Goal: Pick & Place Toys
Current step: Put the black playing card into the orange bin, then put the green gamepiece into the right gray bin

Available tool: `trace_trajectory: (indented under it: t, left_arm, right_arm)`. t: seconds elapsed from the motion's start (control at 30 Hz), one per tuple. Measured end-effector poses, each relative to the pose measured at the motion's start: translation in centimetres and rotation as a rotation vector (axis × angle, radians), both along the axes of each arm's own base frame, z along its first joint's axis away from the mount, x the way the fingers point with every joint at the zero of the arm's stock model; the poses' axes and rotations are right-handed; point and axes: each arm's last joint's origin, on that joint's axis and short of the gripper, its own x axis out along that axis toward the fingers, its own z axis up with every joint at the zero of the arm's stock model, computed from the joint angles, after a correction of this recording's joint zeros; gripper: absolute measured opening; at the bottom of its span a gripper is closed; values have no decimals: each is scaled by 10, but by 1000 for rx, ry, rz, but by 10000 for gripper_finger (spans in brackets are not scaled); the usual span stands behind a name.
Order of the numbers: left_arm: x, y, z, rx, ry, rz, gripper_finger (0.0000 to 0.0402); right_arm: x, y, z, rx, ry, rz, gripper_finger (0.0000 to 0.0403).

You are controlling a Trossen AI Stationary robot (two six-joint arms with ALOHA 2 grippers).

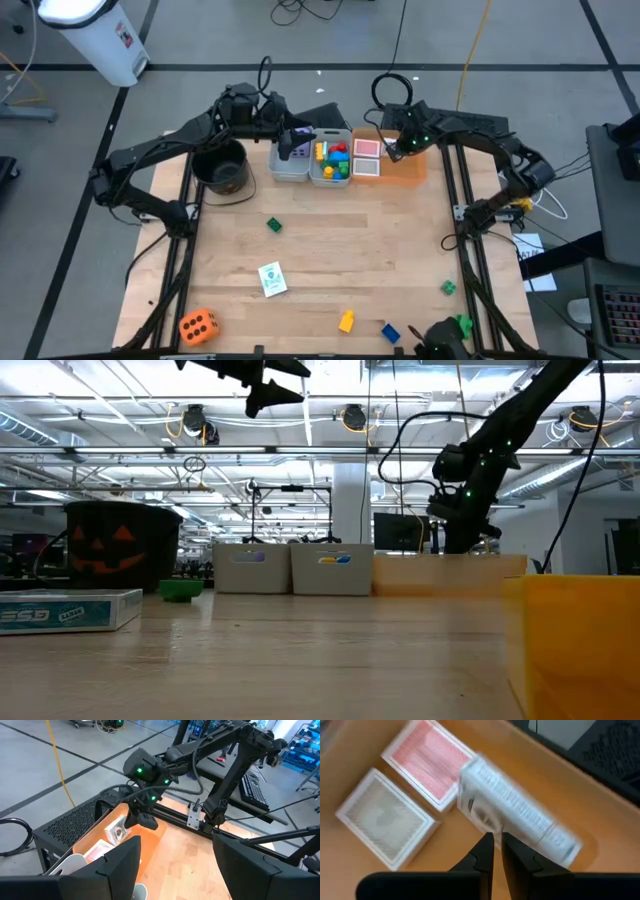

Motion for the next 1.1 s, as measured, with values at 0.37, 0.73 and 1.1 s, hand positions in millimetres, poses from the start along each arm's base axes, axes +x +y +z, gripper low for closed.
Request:
trace_trajectory:
  t: [0.37, 0.73, 1.1]
  left_arm:
    - [0, 0, 0, -8, 0, 3, 257]
    - [-7, 3, 5, 25, -12, 4, 257]
    - [-47, -3, 14, -211, 29, -87, 257]
  right_arm:
    - [3, -5, 5, -30, -26, -44, 27]
    - [2, 12, 78, -136, -489, 93, 31]
    - [8, 62, 130, -128, -765, 264, 50]
